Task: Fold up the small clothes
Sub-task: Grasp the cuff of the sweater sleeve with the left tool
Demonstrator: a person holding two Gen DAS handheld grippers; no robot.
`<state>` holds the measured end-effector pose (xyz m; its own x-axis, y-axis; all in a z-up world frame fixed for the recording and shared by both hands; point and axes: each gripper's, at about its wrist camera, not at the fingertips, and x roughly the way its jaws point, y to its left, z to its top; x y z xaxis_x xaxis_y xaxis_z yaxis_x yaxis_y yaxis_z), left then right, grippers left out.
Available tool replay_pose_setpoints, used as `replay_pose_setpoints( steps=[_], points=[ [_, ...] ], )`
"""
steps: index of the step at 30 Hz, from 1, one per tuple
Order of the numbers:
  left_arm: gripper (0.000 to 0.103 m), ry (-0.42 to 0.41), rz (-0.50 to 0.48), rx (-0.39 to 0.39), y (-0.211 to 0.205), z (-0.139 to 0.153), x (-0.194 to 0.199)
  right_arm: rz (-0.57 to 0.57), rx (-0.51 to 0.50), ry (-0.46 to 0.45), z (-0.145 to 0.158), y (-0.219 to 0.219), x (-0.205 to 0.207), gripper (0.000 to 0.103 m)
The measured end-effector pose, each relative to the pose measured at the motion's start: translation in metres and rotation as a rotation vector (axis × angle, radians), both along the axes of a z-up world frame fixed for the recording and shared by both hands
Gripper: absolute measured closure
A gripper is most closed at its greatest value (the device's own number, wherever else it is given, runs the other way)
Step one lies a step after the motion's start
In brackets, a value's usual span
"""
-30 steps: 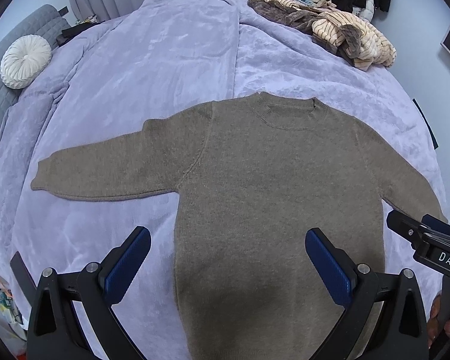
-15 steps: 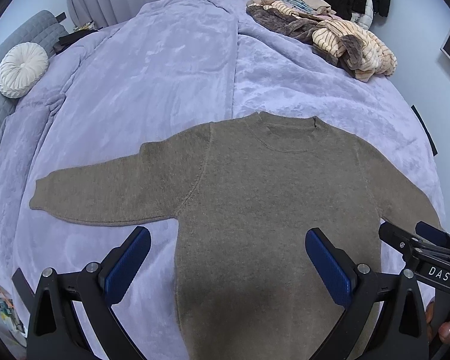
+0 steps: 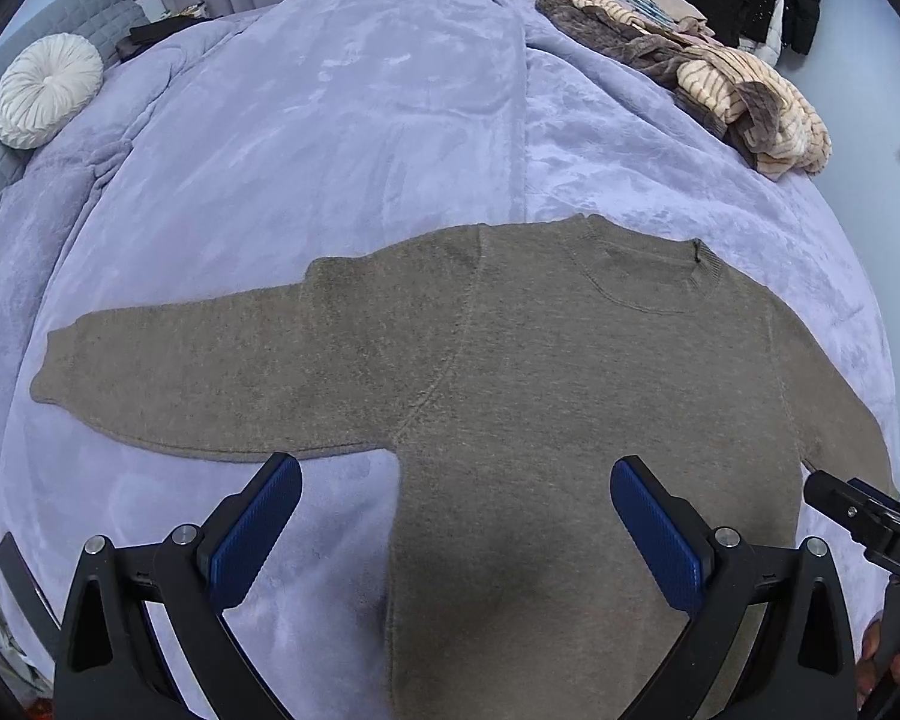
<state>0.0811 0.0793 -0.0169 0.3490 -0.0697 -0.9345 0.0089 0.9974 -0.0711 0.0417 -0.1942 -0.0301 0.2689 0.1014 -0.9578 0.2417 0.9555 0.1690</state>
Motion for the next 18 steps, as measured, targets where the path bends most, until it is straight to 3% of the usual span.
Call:
replay_pose_setpoints(
  steps=[10,14,18],
  points=[
    [0.000,-0.018,0.205,-0.036,0.130,-0.066,0.005,0.124,0.022,0.029,-0.032,0.058,-0.008,0.000],
    [0.000,-0.032,0.349,-0.006,0.191,-0.092,0.001,0.161,0.035,0.070,-0.049,0.081,-0.010,0.000],
    [0.000,-0.040,0.512,-0.054,0.248,-0.114,-0.004,0.208,0.030,0.095,-0.059,0.102,-0.012,0.000]
  ],
)
